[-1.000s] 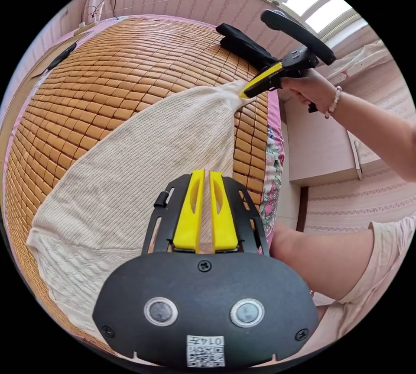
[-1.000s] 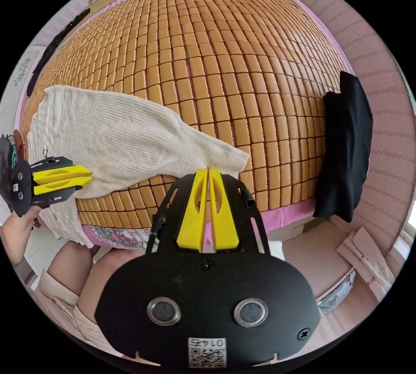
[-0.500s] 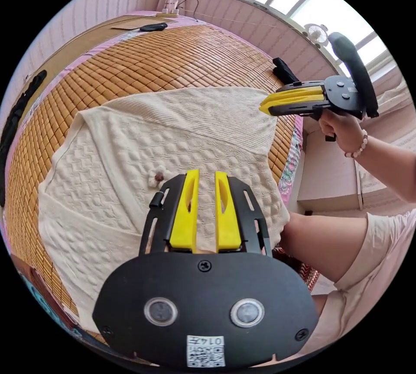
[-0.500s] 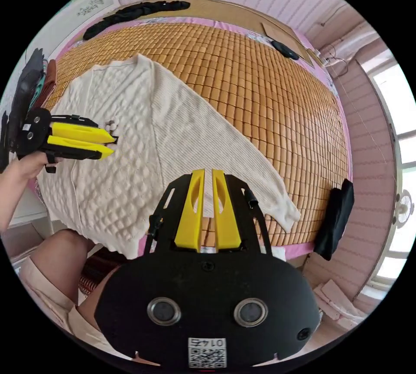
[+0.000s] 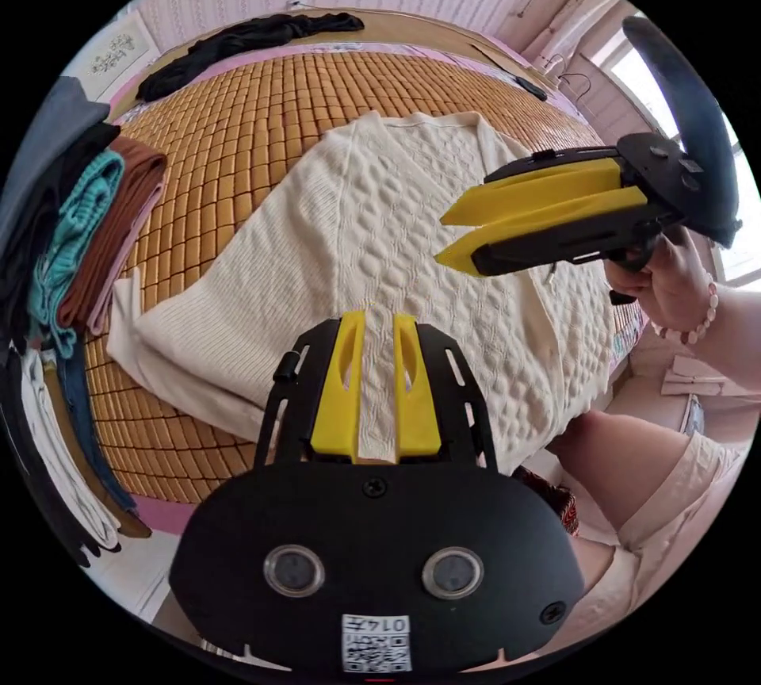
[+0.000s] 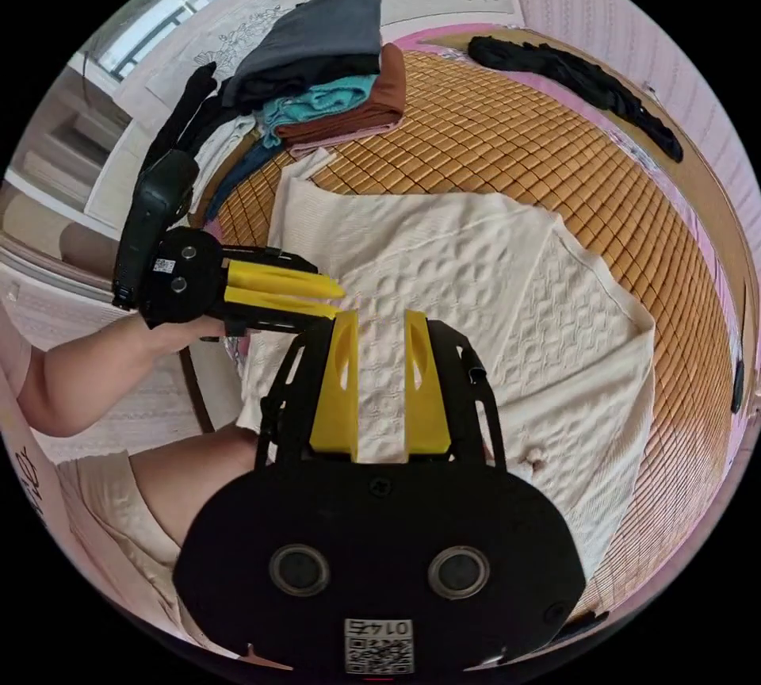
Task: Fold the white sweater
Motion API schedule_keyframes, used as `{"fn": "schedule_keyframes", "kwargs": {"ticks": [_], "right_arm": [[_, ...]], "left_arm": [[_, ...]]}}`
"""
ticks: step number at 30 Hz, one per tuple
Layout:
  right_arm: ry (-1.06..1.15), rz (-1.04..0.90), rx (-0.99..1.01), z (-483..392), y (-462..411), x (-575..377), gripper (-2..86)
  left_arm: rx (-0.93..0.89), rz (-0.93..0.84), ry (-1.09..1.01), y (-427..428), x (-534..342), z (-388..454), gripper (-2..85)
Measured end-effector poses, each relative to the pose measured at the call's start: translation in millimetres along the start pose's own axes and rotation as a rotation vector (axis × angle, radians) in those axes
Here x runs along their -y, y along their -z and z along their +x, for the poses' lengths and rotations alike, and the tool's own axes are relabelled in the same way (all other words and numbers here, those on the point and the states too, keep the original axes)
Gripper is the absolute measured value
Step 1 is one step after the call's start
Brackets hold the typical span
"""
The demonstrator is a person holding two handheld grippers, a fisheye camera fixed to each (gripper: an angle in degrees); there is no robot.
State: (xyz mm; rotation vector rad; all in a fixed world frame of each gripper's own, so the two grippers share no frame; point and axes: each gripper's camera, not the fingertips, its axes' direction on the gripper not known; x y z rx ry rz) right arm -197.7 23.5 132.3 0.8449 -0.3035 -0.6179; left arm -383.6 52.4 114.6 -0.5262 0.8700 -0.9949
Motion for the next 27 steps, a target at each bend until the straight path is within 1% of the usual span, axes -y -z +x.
{"fn": "schedule_keyframes", "kwargs": {"ticks": [2,4,10,14,17,20,24,25,27], "right_arm": [[0.084,-0.01,0.017,-21.5,-18.4,35.2,8.7],[0.116,-0.018,0.029,-35.4,-31.0,59.1,8.8],[0.096,-0.073,0.086,-78.0,-72.2,118.8,8.8],[0.082,-0.099,0.078,-111.1,-100.6,155.0,9.3],[0.068,-0.133,0.057,-126.9,-118.7,179.9,10.3],[0.08,-0.135,-0.011,-134.7,-126.1,194.8,10.1],[0.137,-0.038,-0.086,-149.7,-111.3,198.7,7.4],[0.15,-0.032,-0.075,-154.3,-110.5,198.5,5.8],[0.151,-0.086,-0.054,-156.3,-120.5,199.3,5.5]], "left_arm": [[0.004,0.001,0.053,13.4,-20.0,-27.8,6.4],[-0.009,0.019,0.086,24.2,-34.3,-47.8,6.4],[-0.049,0.036,0.185,57.5,-90.7,-117.8,6.3],[0.064,0.136,0.36,94.4,-140.3,-176.1,4.3],[0.076,0.158,0.478,101.5,-159.4,-221.3,5.0],[0.066,0.207,0.531,108.7,-155.5,-253.9,5.9],[0.054,0.247,0.479,117.7,-128.4,-266.3,6.9],[0.049,0.238,0.468,114.3,-120.3,-268.7,7.2],[0.087,0.163,0.453,100.5,-111.8,-272.6,7.2]]}}
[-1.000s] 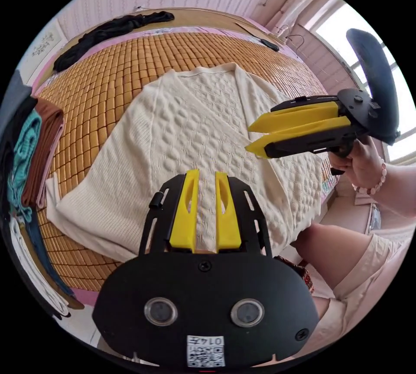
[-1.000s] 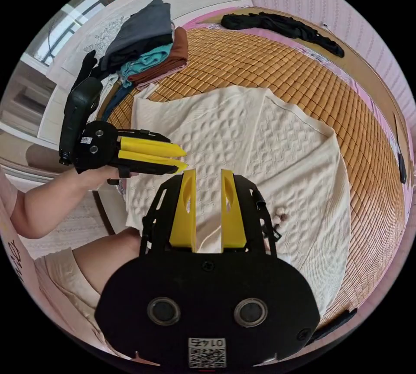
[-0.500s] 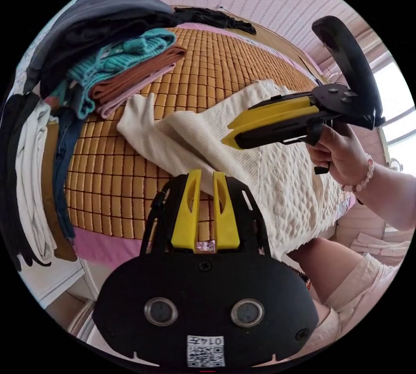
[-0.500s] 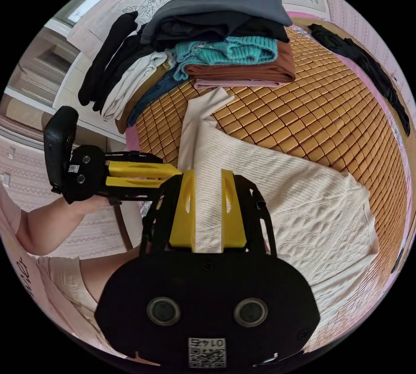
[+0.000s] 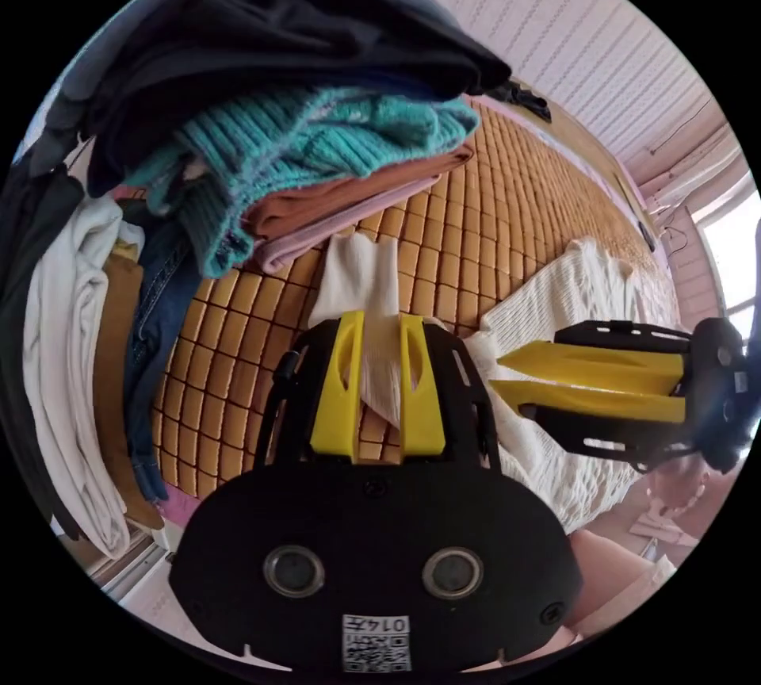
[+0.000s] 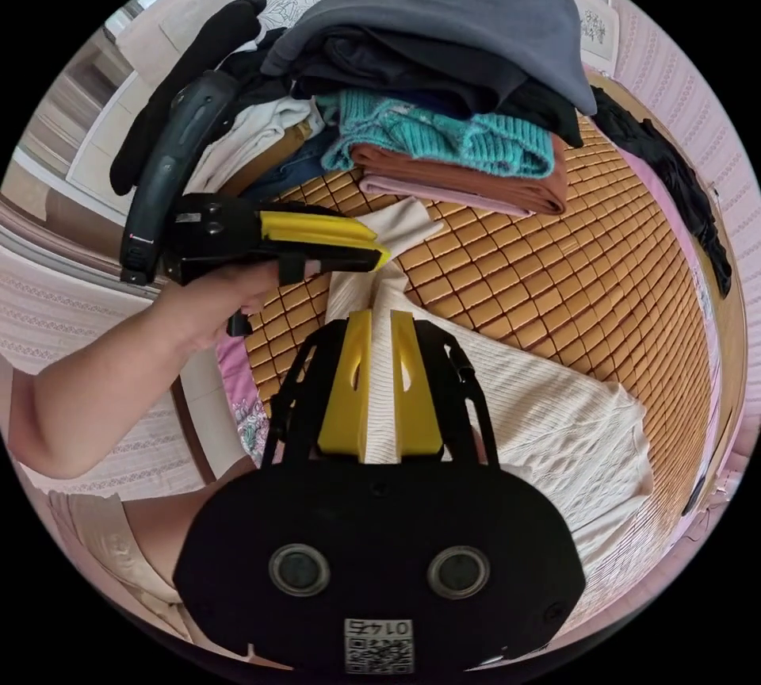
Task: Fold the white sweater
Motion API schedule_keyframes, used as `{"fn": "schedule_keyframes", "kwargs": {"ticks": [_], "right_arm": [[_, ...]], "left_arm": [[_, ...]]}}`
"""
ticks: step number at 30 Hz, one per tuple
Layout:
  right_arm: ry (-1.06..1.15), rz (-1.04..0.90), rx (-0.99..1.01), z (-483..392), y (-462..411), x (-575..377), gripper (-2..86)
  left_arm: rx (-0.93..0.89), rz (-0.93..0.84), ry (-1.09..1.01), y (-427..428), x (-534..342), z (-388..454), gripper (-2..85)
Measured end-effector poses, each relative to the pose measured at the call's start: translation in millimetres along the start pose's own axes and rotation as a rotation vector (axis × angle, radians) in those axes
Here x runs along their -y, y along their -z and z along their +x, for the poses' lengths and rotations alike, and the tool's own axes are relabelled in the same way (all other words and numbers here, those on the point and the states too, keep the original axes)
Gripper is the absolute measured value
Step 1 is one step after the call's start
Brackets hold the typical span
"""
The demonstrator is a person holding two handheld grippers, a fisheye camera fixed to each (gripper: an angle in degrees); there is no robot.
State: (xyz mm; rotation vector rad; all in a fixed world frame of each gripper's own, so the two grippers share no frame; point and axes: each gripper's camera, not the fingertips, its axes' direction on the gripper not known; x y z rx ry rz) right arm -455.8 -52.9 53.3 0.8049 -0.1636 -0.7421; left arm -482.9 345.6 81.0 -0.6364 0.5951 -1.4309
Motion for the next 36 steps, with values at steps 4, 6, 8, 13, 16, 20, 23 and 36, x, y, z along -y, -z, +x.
{"fn": "schedule_keyframes", "kwargs": {"ticks": [4,6,8,13,16,20,23,36], "right_arm": [[-0.091,-0.11,0.024,12.2,-28.9,3.2,9.8],[-0.128,-0.093,0.047,16.1,-28.9,4.3,10.1],[-0.135,-0.07,0.034,13.7,-26.7,6.1,10.0],[-0.141,-0.043,0.014,4.3,-29.7,7.6,9.3],[-0.14,-0.047,0.018,0.1,-34.1,9.2,8.5],[-0.132,-0.093,0.001,-3.0,-50.9,10.9,7.8],[-0.137,-0.123,0.0,-3.2,-50.4,12.8,7.6],[0.226,-0.1,0.243,-109.3,-60.0,15.2,14.8]], "left_arm": [[0.027,-0.002,-0.003,4.7,-8.0,-17.0,3.0],[0.036,0.058,0.034,25.4,-22.3,-32.6,1.6],[0.024,0.113,0.088,56.2,-50.0,-57.7,0.9],[0.027,0.082,0.257,81.8,-114.9,-110.5,0.8],[-0.048,0.103,0.347,85.7,-143.9,-136.8,1.5],[-0.077,0.087,0.559,84.0,-177.8,-168.7,2.8],[-0.056,0.108,0.615,93.0,-194.2,-176.6,2.8],[-0.112,0.117,0.689,82.5,-196.4,-200.3,5.9]]}}
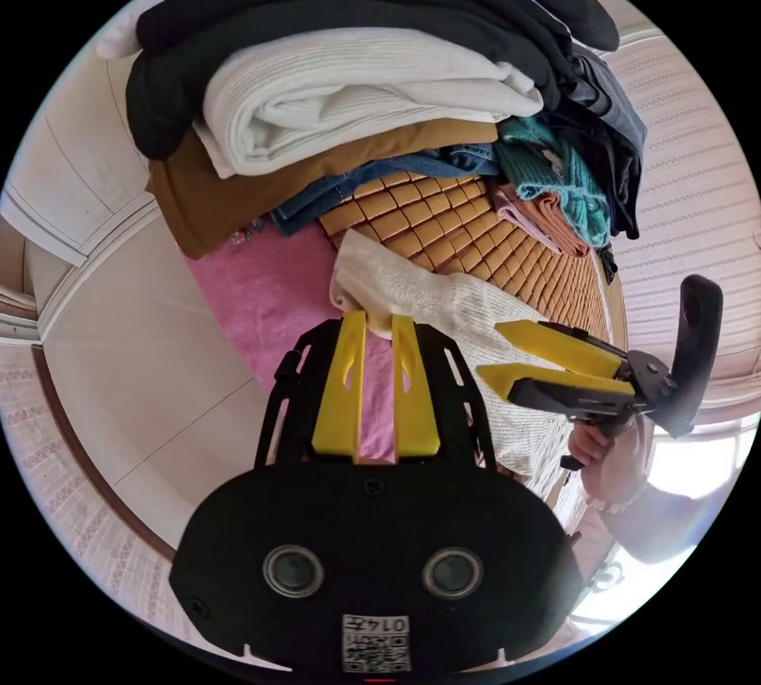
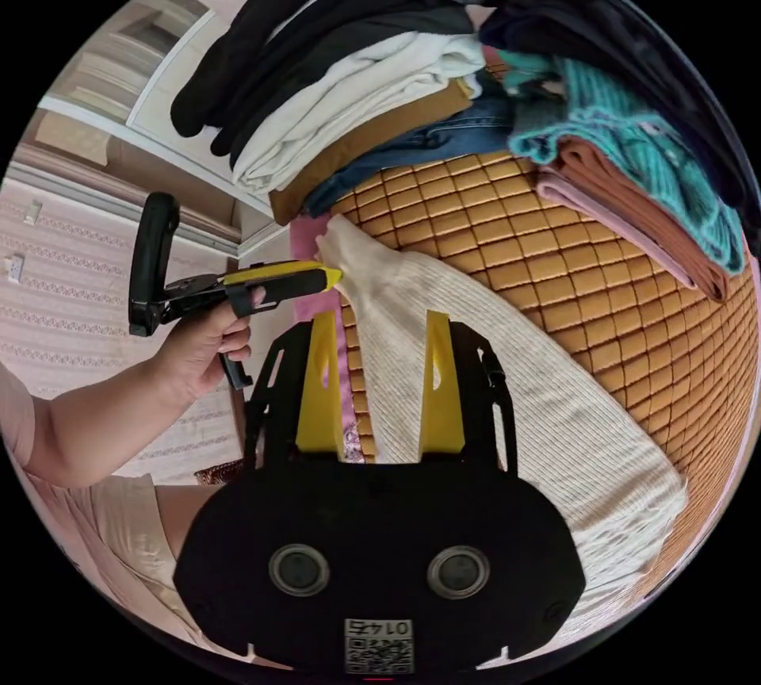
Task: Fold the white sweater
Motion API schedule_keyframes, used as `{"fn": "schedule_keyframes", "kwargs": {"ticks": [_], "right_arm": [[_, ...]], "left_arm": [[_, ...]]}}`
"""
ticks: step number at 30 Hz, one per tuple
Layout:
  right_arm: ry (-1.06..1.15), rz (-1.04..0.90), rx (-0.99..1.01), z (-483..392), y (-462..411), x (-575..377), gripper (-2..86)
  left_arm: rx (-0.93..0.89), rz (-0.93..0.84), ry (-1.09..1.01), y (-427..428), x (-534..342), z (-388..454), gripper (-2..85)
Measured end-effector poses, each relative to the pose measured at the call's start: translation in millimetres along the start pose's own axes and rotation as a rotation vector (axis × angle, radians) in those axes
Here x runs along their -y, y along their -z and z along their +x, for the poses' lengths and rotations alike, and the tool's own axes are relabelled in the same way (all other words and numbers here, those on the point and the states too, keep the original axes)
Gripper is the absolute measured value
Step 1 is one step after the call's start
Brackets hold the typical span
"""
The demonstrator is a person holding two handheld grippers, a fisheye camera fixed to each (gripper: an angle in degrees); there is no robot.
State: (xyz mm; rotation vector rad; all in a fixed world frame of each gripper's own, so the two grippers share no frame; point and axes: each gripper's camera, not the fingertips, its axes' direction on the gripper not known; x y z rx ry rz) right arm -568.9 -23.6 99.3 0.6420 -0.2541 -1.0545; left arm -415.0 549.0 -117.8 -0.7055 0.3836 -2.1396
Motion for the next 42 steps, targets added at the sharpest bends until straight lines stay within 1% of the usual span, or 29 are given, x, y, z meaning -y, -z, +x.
{"fn": "schedule_keyframes", "kwargs": {"ticks": [3,5,6,9,11,15,17,18,20,21,23,24,26,27,29,30,32,33,35,37,41,42], "right_arm": [[0.069,-0.085,-0.1,-21.2,-28.5,-5.0,13.7],[0.075,-0.042,-0.305,-30.2,-36.2,-16.9,7.1],[0.085,-0.041,-0.316,-31.4,-37.0,-19.2,6.7],[0.045,-0.037,-0.257,-23.3,-28.9,-31.2,4.0],[-0.017,0.025,-0.166,-7.0,-11.0,-49.8,2.9],[-0.115,0.158,-0.021,21.6,25.5,-93.4,2.2],[-0.202,0.246,0.078,43.9,52.8,-134.1,2.1],[-0.231,0.266,0.105,50.0,60.7,-146.1,2.1],[-0.332,0.366,0.198,72.7,95.5,-203.0,2.0],[-0.358,0.39,0.205,77.7,103.7,-219.1,2.0],[-0.463,0.465,0.213,95.3,133.0,-288.0,2.1],[-0.494,0.484,0.213,99.1,139.6,-306.3,2.1],[-0.626,0.573,0.226,108.9,164.8,-382.6,2.3],[-0.659,0.598,0.224,109.5,171.1,-402.0,2.4],[-0.794,0.67,0.155,106.1,191.6,-477.8,2.9],[-0.832,0.678,0.126,104.9,193.8,-496.4,3.1],[-1.037,0.657,0.026,104.0,183.9,-573.3,4.0],[-1.085,0.648,0.017,104.3,177.8,-592.5,4.4],[-1.226,0.596,0.037,105.7,152.1,-656.0,6.4],[-1.325,0.563,0.031,104.3,140.3,-688.6,7.6],[-1.438,0.674,-0.033,100.8,145.2,-730.8,9.2],[-1.448,0.683,-0.05,101.8,147.2,-733.7,9.3]], "left_arm": [[-0.019,0.001,0.002,0.9,-0.8,-3.4,3.7],[-0.019,0.01,-0.016,4.9,-2.4,-2.6,0.3],[-0.021,0.01,-0.027,5.8,-2.9,-1.1,0.0],[-0.04,0.065,-0.128,18.4,-7.6,14.6,-0.7],[-0.08,0.115,-0.222,33.9,-13.1,33.2,-0.9],[-0.16,0.145,-0.387,53.6,-24.2,73.0,-1.0],[-0.248,0.149,-0.53,62.6,-37.2,112.9,-0.9],[-0.277,0.147,-0.564,63.8,-41.4,124.3,-0.9],[-0.403,0.13,-0.676,64.8,-62.8,173.8,-0.9],[-0.433,0.124,-0.703,64.0,-69.4,187.3,-0.9],[-0.534,0.081,-0.819,56.1,-100.5,242.8,-0.7],[-0.557,0.066,-0.848,52.8,-109.6,256.7,-0.7],[-0.664,0.005,-0.936,38.4,-147.8,308.0,-0.2],[-0.698,-0.013,-0.94,35.1,-156.5,320.0,0.2],[-0.811,-0.091,-0.953,19.2,-192.4,364.7,2.5],[-0.822,-0.1,-0.971,14.1,-203.3,374.3,3.2],[-0.804,-0.166,-1.061,-13.9,-247.4,402.2,4.7],[-0.782,-0.195,-1.09,-22.2,-257.8,406.6,4.8],[-0.643,-0.308,-1.163,-52.9,-288.8,411.7,5.0],[-0.538,-0.347,-1.174,-68.3,-297.5,406.5,5.0],[-0.29,-0.359,-1.2,-92.1,-296.7,399.1,5.0],[-0.257,-0.355,-1.207,-94.9,-296.0,399.5,5.0]]}}
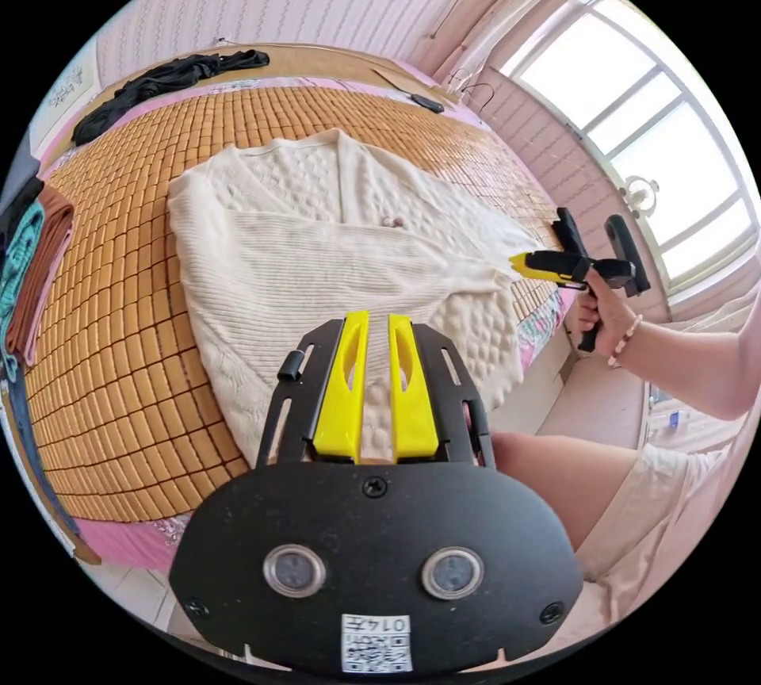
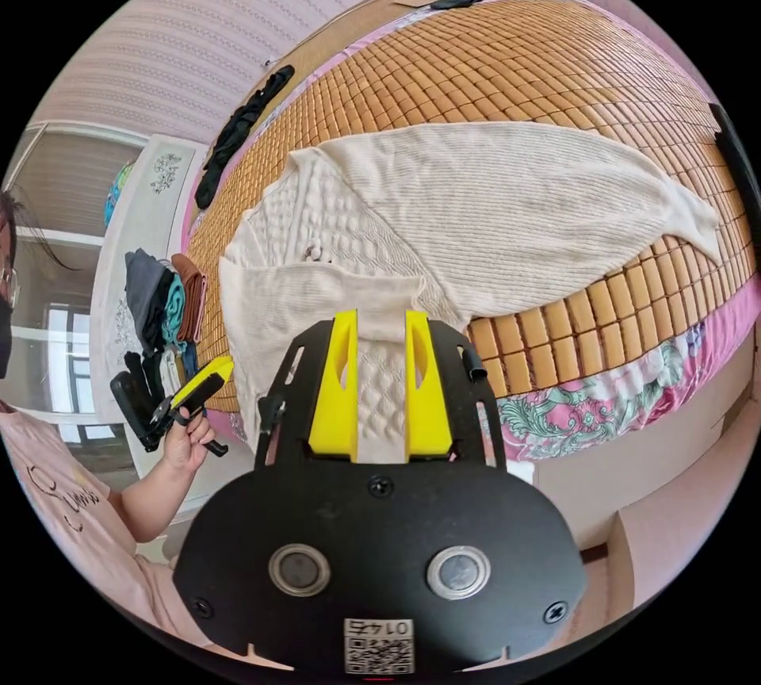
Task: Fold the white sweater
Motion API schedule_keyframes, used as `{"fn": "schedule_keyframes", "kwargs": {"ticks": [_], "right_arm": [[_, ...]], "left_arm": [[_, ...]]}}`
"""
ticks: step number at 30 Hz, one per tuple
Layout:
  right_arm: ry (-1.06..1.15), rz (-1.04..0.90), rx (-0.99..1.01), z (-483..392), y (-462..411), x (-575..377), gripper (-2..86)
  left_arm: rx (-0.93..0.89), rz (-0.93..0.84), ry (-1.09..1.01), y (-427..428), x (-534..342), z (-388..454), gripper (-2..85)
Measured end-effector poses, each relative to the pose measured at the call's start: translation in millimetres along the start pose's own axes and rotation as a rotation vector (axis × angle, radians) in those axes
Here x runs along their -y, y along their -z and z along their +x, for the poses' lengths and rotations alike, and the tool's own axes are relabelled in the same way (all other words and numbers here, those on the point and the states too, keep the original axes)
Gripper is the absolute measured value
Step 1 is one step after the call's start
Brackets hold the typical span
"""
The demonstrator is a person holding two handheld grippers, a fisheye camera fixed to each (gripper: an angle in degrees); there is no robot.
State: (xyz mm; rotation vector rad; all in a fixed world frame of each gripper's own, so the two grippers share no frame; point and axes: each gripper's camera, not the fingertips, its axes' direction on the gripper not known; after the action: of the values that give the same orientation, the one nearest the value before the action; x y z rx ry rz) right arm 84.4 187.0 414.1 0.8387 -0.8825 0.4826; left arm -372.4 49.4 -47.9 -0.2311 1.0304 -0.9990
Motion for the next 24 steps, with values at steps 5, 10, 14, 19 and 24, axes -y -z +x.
{"fn": "schedule_keyframes", "kwargs": {"ticks": [5,10,14,19,24], "right_arm": [[0.114,-0.012,-0.174,-4.7,-11.7,25.5,8.3],[0.162,-0.115,-0.26,-6.2,-23.4,38.9,1.5],[0.162,-0.037,-0.171,-7.1,13.9,49.0,0.2],[0.244,0.045,-0.167,-16.3,41.1,79.4,0.4],[0.202,-0.04,-0.243,0.3,21.0,107.0,1.3]], "left_arm": [[0.153,-0.021,0.099,-8.6,15.8,-20.7,5.0],[0.177,-0.136,0.137,-43.9,22.2,-29.6,4.9],[0.176,-0.124,0.119,-50.8,24.4,-17.4,0.8],[0.188,-0.081,0.051,-49.3,41.6,-1.7,-0.8],[0.186,-0.113,0.067,-68.4,54.5,-8.9,-0.8]]}}
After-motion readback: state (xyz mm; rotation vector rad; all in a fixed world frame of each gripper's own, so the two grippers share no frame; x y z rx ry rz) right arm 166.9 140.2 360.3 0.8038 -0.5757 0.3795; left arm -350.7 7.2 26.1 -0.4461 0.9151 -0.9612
